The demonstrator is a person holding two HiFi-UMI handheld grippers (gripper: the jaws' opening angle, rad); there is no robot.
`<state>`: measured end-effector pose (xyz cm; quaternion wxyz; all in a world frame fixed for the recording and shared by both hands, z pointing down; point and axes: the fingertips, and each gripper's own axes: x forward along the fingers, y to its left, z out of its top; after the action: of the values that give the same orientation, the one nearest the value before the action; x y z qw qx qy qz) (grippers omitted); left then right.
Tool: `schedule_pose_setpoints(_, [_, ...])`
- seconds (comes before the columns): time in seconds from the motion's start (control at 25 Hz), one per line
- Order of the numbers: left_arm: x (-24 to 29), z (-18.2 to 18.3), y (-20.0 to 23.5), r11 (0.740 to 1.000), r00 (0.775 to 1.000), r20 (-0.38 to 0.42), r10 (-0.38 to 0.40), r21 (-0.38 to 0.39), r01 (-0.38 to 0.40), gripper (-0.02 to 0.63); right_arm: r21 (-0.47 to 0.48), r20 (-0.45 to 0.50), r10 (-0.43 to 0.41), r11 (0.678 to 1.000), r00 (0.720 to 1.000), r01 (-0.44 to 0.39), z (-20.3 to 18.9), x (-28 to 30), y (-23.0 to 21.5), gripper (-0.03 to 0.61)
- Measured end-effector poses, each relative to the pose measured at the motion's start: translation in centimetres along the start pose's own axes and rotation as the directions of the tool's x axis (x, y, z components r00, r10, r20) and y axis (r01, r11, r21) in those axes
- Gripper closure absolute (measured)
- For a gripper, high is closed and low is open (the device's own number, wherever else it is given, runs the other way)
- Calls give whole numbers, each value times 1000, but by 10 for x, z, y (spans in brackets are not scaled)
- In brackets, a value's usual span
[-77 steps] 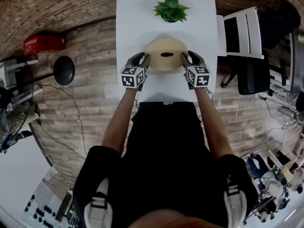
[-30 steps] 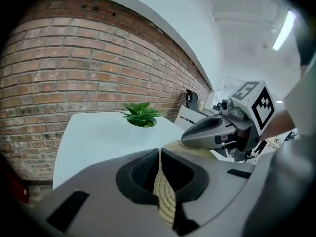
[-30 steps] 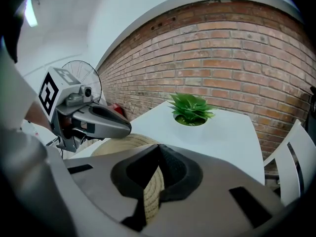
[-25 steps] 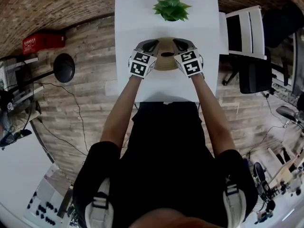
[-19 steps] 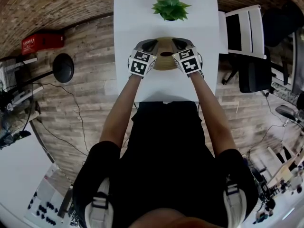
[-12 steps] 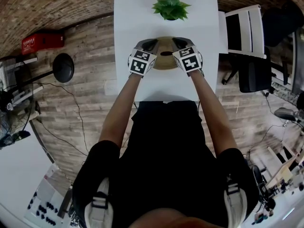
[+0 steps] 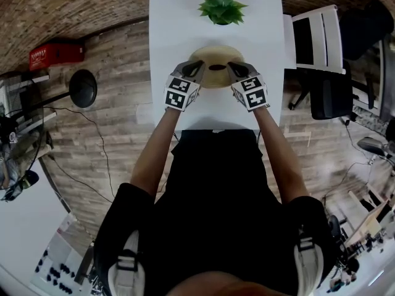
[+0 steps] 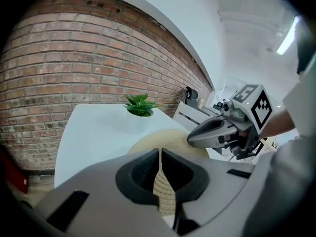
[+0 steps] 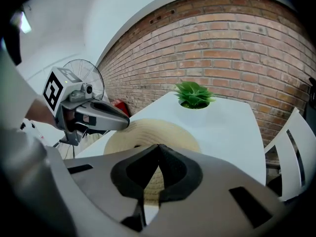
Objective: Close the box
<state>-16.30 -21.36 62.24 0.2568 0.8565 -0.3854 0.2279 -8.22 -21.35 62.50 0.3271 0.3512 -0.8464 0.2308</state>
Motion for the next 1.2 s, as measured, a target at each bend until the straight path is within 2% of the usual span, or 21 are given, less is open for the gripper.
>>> schedule_pose_setpoints(0.28, [-13,-31,-46,996,997,-44,-63,56,65,581,-1,-3,52,999,999,-52,-34,-17,28,581])
schedule_pose_setpoints(0.52, [-13,-47,-69,992,991,-77,-109,50,114,581,-15,-29,97,995,995,-97,-49,-20,44,581])
schedule_pose_setpoints(0.92, [-8,-63,-62,996,991,-108,-85,20,88,582,1,-13,112,994,994,-112,-51,-19,45,581])
schedule_pose_setpoints(1.2, [-8,-65,-63,997,993,-93,-78,16,80,584,3,-10,103,995,995,-103,-53,-19,45,581])
